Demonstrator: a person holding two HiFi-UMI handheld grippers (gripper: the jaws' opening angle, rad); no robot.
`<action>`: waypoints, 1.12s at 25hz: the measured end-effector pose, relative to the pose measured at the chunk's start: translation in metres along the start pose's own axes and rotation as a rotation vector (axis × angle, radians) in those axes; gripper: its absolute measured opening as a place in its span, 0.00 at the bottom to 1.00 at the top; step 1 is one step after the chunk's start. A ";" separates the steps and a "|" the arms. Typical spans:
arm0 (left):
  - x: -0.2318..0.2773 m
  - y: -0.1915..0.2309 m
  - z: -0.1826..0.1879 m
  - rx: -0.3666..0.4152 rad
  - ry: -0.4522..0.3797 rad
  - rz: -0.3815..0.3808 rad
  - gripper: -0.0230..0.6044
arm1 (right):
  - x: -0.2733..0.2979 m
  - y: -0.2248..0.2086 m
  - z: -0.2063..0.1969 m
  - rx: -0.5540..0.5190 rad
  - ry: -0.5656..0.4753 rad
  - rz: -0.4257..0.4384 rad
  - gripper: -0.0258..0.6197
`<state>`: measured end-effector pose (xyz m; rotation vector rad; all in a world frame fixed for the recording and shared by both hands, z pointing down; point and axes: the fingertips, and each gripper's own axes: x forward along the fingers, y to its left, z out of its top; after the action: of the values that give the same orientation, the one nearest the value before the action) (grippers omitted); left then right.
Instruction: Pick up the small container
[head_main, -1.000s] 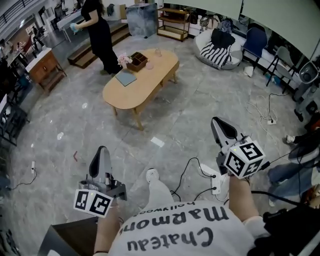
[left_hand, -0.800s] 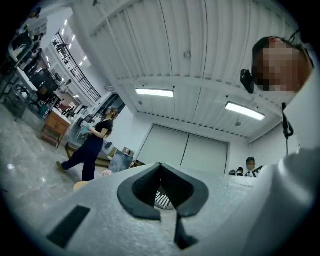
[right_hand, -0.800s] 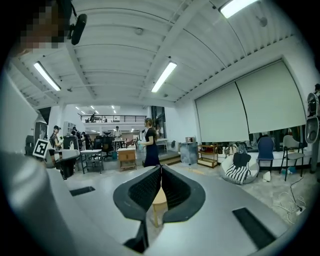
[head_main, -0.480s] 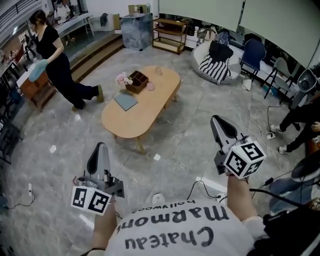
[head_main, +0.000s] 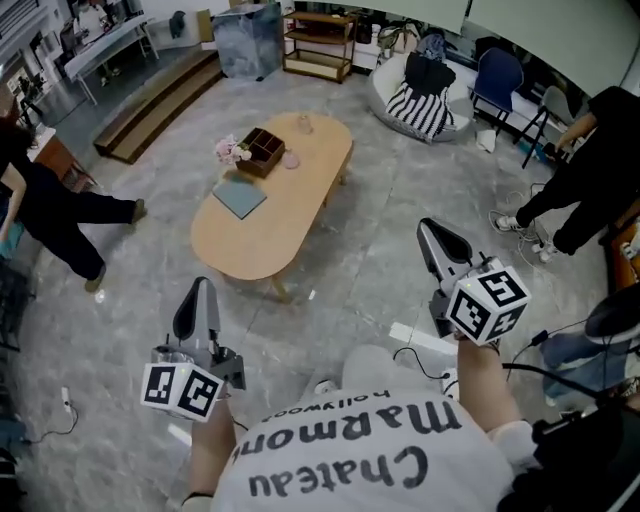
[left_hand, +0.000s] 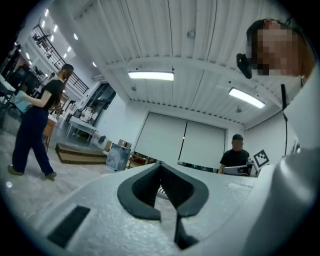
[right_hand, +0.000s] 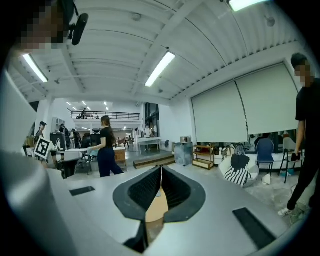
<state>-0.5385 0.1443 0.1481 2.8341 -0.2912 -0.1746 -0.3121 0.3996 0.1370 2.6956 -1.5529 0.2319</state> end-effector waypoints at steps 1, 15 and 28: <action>0.006 0.002 -0.006 0.003 0.021 -0.003 0.06 | 0.008 -0.003 -0.004 0.020 0.011 0.002 0.07; 0.160 0.022 -0.020 0.038 0.021 0.018 0.06 | 0.156 -0.107 -0.013 0.093 0.035 0.062 0.07; 0.346 0.022 -0.020 0.040 -0.062 0.045 0.06 | 0.301 -0.226 0.024 0.087 0.032 0.174 0.07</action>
<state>-0.2031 0.0544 0.1423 2.8623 -0.3747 -0.2496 0.0345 0.2529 0.1674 2.6048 -1.8104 0.3513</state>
